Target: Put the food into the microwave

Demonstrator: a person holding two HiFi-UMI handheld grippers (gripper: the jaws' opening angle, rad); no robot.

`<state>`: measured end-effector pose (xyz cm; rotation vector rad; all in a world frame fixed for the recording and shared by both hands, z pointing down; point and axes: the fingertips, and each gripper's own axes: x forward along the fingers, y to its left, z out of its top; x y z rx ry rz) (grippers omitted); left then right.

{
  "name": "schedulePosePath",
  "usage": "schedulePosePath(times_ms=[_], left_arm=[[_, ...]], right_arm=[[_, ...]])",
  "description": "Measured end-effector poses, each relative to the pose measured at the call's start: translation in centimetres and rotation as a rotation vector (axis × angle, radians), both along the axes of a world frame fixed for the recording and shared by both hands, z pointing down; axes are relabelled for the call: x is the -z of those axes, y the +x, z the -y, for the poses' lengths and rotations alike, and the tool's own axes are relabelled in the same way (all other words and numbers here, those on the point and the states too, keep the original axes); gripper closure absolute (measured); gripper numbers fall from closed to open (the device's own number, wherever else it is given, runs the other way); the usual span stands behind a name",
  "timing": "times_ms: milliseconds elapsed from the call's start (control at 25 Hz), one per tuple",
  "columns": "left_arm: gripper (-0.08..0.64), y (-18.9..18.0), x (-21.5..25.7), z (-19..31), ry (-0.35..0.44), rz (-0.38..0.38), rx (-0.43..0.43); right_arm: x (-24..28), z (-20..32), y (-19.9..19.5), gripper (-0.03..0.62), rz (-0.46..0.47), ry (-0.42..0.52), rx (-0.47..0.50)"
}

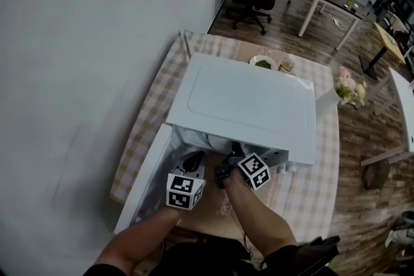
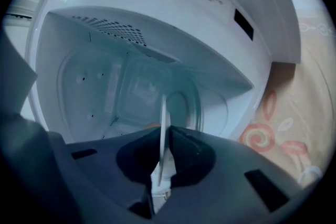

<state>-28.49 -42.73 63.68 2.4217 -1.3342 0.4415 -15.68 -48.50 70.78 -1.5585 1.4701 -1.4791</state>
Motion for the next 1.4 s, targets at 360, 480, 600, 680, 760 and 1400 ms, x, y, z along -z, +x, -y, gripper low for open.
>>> schedulePosePath(times_ms=[360,480,600,680,760,1400], left_arm=[[0.552,-0.4,-0.5,-0.3,-0.006,0.020,-0.015],[0.552,-0.5,-0.6,-0.4,-0.010,0.013,-0.013],[0.552,-0.3,-0.6,-0.6,-0.012,0.006,-0.019],[0.552,-0.1,-0.6,-0.8,-0.015,0.002,-0.022],[0.552,0.0,-0.6,-1.0,-0.014,-0.003,-0.023],[0.552,0.2,-1.0,-1.9,-0.025,-0.015,-0.038]], right_arm=[[0.5,0.5,0.9,0.563,-0.165,-0.003,0.014],[0.4,0.1,1.3,0.548,-0.216,-0.027,0.021],[0.3,-0.4,1.4,0.525,-0.282,-0.042,0.039],[0.3,-0.7,1.4,0.506,-0.325,-0.041,0.055],[0.3,-0.8,1.3,0.491,-0.384,-0.047,0.083],[-0.8,-2.2,1.2,0.440,-0.542,-0.119,0.184]])
